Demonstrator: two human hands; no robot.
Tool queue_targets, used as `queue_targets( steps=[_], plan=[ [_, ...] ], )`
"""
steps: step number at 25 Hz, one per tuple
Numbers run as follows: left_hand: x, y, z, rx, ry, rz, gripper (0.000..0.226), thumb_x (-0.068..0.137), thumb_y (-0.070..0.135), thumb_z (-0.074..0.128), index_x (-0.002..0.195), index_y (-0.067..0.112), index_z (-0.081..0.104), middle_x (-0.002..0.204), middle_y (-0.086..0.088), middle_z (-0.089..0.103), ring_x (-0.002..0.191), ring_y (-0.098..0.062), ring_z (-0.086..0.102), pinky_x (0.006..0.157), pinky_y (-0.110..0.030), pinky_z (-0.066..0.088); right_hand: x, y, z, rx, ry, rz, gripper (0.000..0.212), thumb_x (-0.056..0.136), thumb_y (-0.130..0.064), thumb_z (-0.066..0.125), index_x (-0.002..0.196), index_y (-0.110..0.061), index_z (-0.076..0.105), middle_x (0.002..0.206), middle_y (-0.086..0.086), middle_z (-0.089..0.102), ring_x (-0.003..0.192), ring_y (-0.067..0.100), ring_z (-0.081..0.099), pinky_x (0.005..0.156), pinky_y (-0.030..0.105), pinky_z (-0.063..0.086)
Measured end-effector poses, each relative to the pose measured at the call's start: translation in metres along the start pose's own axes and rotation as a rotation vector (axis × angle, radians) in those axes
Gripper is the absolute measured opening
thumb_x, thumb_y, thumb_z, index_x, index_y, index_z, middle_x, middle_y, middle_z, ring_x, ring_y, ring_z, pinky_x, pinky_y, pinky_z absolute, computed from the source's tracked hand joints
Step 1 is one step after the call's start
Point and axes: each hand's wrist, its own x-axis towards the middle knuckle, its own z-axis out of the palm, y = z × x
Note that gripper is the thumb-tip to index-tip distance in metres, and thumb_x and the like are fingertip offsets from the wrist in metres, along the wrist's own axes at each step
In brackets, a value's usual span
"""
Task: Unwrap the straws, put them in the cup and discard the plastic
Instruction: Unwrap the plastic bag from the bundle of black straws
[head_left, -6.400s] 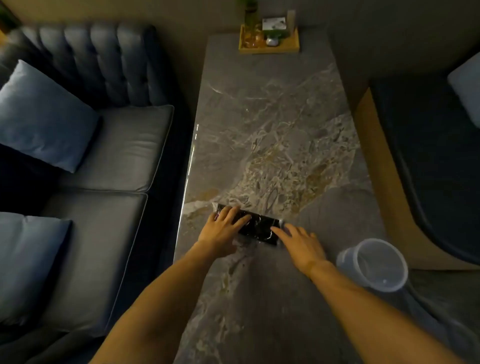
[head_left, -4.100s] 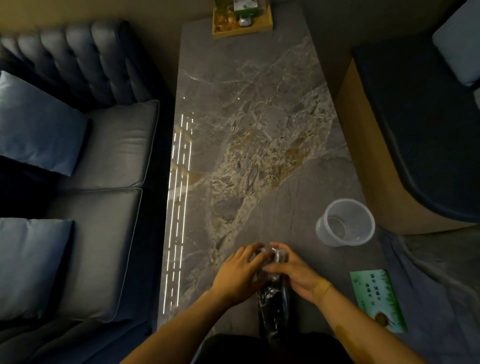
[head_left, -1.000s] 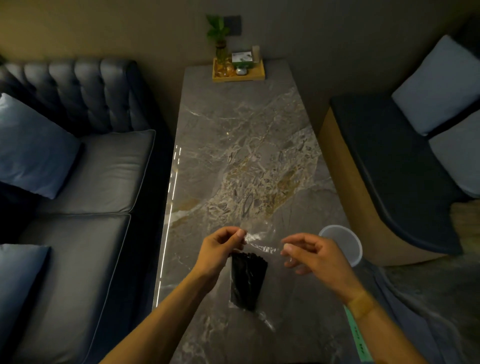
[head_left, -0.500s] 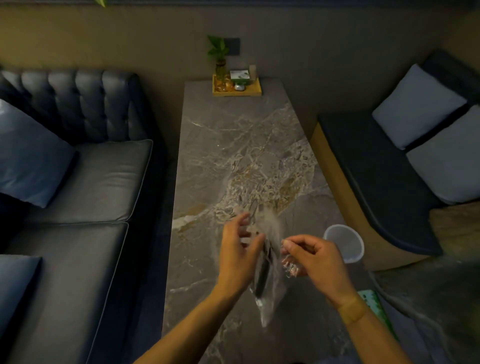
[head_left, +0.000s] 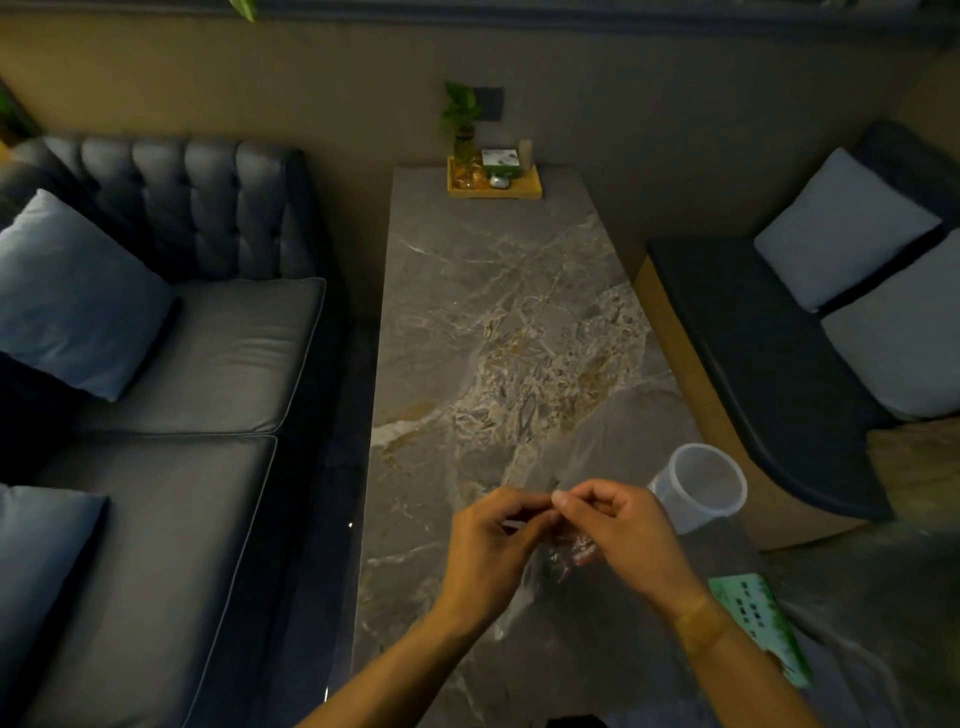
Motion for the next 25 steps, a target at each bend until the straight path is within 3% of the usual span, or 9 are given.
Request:
queue_targets(
  steps=[3,8,11,14,20,23,25],
  plan=[
    [-0.001,0.004,-0.003,0.067,0.017,0.003,0.011,0.081,0.026,0.077,0.091,0.024,0.08,0.083,0.006,0.076,0.079,-0.008,0.071,0.07,-0.022,0.055,0.0,-0.001,-0.009,-0.142,-0.07,-0.098,0.011,0.086,-0.02,0.068,0.082,-0.012,0.074,0.077,0.012,0.075,0.078,0.028,0.072,0.064,0.045,0.061],
    [0.001,0.018,0.003,0.042,0.02,-0.068,0.018,0.075,0.044,0.073,0.086,0.031,0.079,0.081,0.01,0.076,0.077,-0.007,0.071,0.067,-0.021,0.056,0.002,-0.001,-0.029,-0.076,-0.118,-0.119,0.012,0.086,-0.02,0.068,0.08,-0.013,0.075,0.075,0.014,0.074,0.077,0.033,0.069,0.051,0.029,0.057],
    [0.005,0.022,0.008,-0.033,0.032,-0.165,0.004,0.081,0.028,0.076,0.084,0.03,0.077,0.082,0.008,0.076,0.076,-0.008,0.07,0.06,-0.017,0.052,0.008,0.001,-0.035,-0.065,-0.118,-0.107,0.012,0.086,-0.018,0.068,0.078,-0.013,0.074,0.072,0.011,0.074,0.069,0.025,0.07,0.05,0.03,0.055],
    [0.007,0.021,0.004,-0.051,0.078,-0.224,0.01,0.084,0.02,0.073,0.083,0.03,0.076,0.082,0.007,0.075,0.074,-0.008,0.069,0.061,-0.019,0.053,0.014,0.006,-0.053,-0.047,-0.039,-0.095,0.015,0.085,-0.017,0.069,0.071,-0.012,0.072,0.067,0.008,0.074,0.062,0.02,0.07,0.049,0.032,0.053],
    [0.006,0.017,-0.003,-0.051,0.176,-0.282,0.008,0.085,0.02,0.072,0.079,0.025,0.074,0.077,0.001,0.073,0.068,-0.008,0.066,0.06,-0.02,0.055,0.017,0.024,-0.077,-0.22,0.11,-0.118,0.022,0.084,-0.025,0.069,0.063,-0.02,0.067,0.062,-0.002,0.073,0.053,0.01,0.068,0.046,0.016,0.045],
    [0.007,0.017,0.001,-0.053,0.156,-0.288,0.008,0.086,0.019,0.071,0.08,0.024,0.073,0.076,0.002,0.072,0.069,-0.008,0.066,0.061,-0.02,0.055,0.017,0.028,-0.076,-0.335,0.172,-0.139,0.023,0.083,-0.028,0.069,0.062,-0.023,0.063,0.058,-0.002,0.069,0.053,0.01,0.065,0.05,0.027,0.049],
    [0.009,0.015,0.001,-0.055,0.124,-0.287,0.01,0.087,0.02,0.07,0.08,0.026,0.073,0.078,0.005,0.072,0.07,-0.007,0.066,0.062,-0.019,0.055,0.017,0.025,-0.076,-0.496,0.258,-0.211,0.014,0.081,-0.033,0.07,0.072,-0.027,0.062,0.068,-0.007,0.068,0.065,0.01,0.064,0.059,0.036,0.053]
  ],
)
